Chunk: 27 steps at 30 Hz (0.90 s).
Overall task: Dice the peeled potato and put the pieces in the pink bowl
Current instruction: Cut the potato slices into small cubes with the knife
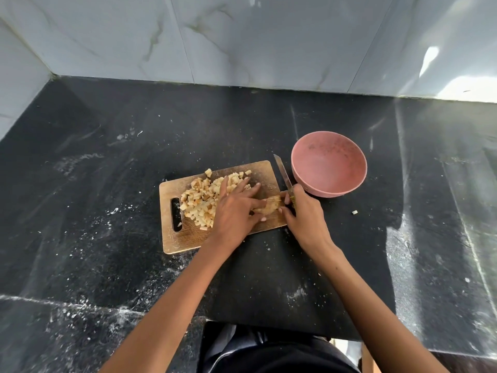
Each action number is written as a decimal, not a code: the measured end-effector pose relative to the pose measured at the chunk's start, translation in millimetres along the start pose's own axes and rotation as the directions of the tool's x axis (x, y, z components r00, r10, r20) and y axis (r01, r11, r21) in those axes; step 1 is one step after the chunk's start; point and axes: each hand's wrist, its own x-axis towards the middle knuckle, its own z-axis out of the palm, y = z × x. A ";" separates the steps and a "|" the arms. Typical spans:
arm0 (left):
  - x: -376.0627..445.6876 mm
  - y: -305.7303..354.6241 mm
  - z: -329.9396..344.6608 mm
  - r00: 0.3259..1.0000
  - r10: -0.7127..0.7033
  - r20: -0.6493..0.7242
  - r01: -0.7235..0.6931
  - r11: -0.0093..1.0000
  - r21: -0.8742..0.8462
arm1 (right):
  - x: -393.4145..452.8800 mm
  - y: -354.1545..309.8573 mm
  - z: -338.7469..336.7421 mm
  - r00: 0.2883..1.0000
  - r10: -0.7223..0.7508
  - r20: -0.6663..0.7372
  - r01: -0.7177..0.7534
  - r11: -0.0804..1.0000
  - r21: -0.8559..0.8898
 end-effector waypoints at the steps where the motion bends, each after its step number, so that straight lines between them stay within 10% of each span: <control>1: 0.3 -1.1 -0.2 1.000 0.008 0.003 -0.008 1.000 -0.005 | 3.2 0.8 1.7 1.000 -0.010 0.013 0.010 1.000 -0.019; 27: -3.4 12.9 12.6 0.978 -0.043 -0.204 0.046 0.999 0.008 | 34.4 6.1 1.1 0.964 -0.207 0.164 0.219 0.974 -0.059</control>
